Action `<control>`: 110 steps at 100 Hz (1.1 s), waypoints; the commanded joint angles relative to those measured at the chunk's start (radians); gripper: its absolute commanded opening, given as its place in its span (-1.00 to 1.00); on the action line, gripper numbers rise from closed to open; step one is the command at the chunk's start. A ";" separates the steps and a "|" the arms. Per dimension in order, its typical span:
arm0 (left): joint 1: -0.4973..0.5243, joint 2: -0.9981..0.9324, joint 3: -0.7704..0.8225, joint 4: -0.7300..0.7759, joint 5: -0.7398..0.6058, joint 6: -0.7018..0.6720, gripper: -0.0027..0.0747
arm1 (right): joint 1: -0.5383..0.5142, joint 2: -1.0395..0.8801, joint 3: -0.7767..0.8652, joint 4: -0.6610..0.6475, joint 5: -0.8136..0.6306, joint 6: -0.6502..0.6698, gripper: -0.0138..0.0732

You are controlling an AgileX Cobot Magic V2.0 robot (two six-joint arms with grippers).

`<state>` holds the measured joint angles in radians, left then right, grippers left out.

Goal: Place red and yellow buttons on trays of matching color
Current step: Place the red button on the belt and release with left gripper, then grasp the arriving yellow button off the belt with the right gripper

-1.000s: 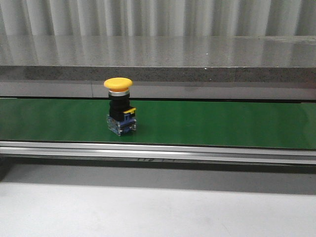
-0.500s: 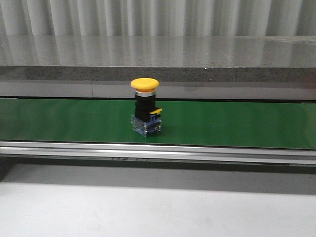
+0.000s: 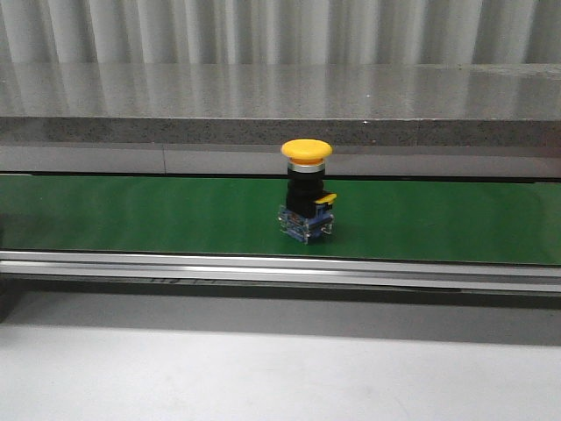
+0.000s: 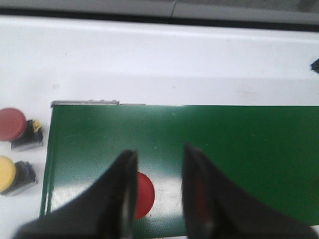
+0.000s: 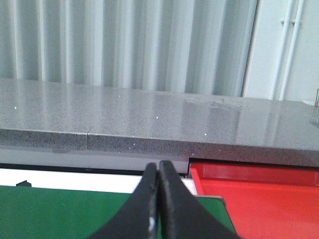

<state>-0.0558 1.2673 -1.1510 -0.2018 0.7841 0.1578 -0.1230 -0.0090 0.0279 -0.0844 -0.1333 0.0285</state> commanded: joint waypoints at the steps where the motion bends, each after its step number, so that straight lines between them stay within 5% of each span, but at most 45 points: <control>1: -0.042 -0.128 0.037 0.010 -0.133 0.014 -0.97 | -0.004 -0.016 -0.046 -0.012 -0.071 0.008 -0.83; 44: -0.071 -0.559 0.343 0.024 -0.236 0.083 -0.98 | -0.004 0.148 -0.369 -0.012 0.519 0.108 -0.83; 82: -0.071 -0.761 0.485 0.019 -0.260 0.083 -0.98 | 0.135 0.516 -0.657 0.044 0.791 0.013 -0.79; 92: -0.071 -0.761 0.485 0.019 -0.260 0.083 -0.98 | 0.174 0.640 -0.741 0.098 0.850 0.013 -0.48; 110: -0.071 -0.761 0.485 0.019 -0.260 0.083 -0.98 | 0.221 0.821 -0.874 0.155 0.932 0.013 0.63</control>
<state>-0.1189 0.5022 -0.6389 -0.1680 0.6060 0.2401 0.0830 0.7442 -0.7646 0.0429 0.8085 0.0537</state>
